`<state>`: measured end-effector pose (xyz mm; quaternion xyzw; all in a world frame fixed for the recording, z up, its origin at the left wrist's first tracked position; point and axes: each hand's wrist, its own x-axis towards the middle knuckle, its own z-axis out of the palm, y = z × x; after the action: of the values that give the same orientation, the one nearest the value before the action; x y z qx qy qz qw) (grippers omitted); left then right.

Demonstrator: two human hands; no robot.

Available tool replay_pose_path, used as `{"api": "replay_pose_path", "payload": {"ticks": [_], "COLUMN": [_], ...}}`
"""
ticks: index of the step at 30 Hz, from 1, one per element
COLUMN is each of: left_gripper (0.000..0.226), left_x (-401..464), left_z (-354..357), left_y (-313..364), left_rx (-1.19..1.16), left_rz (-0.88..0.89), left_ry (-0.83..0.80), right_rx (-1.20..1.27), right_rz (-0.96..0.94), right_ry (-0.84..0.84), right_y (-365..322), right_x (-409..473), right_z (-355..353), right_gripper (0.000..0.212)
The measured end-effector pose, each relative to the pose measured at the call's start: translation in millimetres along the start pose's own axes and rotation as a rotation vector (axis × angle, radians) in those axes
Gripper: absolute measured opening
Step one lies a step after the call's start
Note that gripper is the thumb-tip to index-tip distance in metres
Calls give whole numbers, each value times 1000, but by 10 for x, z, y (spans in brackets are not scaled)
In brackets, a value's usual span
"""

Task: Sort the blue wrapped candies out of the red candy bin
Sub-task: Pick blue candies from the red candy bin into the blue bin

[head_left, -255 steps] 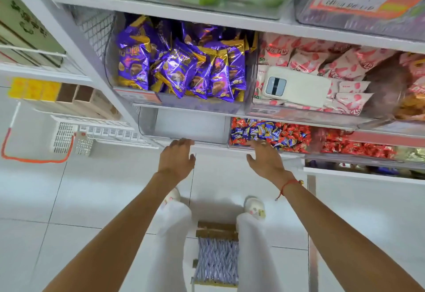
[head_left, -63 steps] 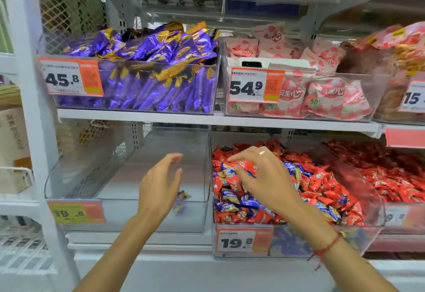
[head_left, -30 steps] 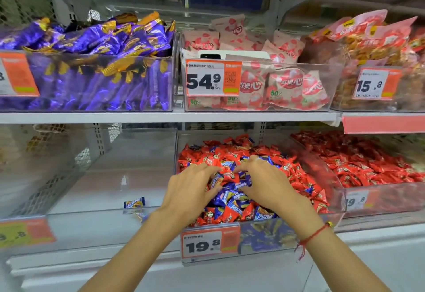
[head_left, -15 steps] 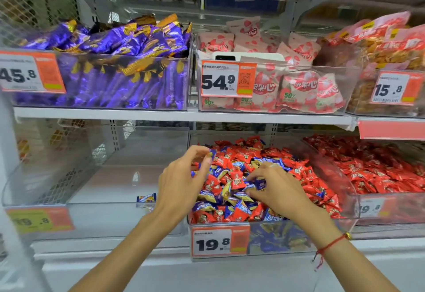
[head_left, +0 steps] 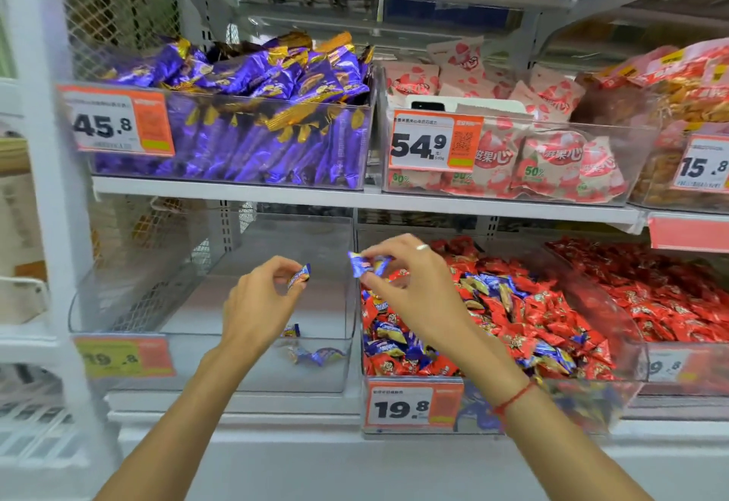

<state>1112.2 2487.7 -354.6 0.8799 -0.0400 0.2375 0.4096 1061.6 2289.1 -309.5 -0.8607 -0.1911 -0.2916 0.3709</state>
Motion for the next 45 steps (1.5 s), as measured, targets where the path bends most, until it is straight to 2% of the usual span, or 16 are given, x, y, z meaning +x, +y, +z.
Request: {"api": "replay_pose_path", "payload": {"ticks": [3, 7, 9, 12, 14, 16, 18, 20, 21, 24, 27, 32, 35, 38, 42, 45], "left_gripper": [13, 30, 28, 24, 22, 20, 22, 32, 37, 44, 53, 48, 43, 39, 32, 28], "left_x": [15, 7, -20, -106, -157, -213, -261, -272, -272, -270, -348, -415, -378, -300, -251, -296], "left_z": [-30, -75, -73, 0, 83, 158, 229, 298, 309, 304, 354, 474, 483, 437, 426, 452], "left_y": [-87, -100, -13, 243, 433, 616, 771, 854, 879, 913, 913, 904, 941, 971, 895, 837], "left_rx": [43, 89, 73, 12, -14, 12, 226, 527, 629, 639, 554, 563, 501, 368, 171, 25], "left_rz": [-36, -32, 14, 129, 253, 388, 569, 769, 811, 749, 669, 666, 634, 588, 513, 462], "left_ry": [11, 4, 60, 124, 34, -177, -363, -395, -385, -451, -589, -653, -717, -753, -639, -558], "right_rx": [-75, -277, -301, -303, -304, -298, -276, -239, -217, -227, -391, -564, -534, -348, -42, 154], "right_rz": [-46, -18, -23, -16, 61, 166, 229, 241, 239, 261, 333, 195, 161, 246, 415, 532], "right_ry": [-99, -303, -282, -184, -185, -275, -344, -336, -335, -442, -586, -479, -303, -141, -19, 31], "right_y": [-29, 86, 139, 248, 375, 524, 624, 680, 693, 682, 681, 608, 623, 668, 765, 759], "right_x": [246, 329, 210, -56, -198, -287, -337, -353, -358, -367, -396, -540, -597, -553, -490, -474], "right_z": [395, 458, 285, -100, -404, -683, -857, -926, -937, -951, -939, -623, -490, -582, -756, -798], "right_gripper": [22, 43, 42, 27, 21, 16, 13, 14, 14, 20, 40, 43, 34, 29, 31, 41]}}
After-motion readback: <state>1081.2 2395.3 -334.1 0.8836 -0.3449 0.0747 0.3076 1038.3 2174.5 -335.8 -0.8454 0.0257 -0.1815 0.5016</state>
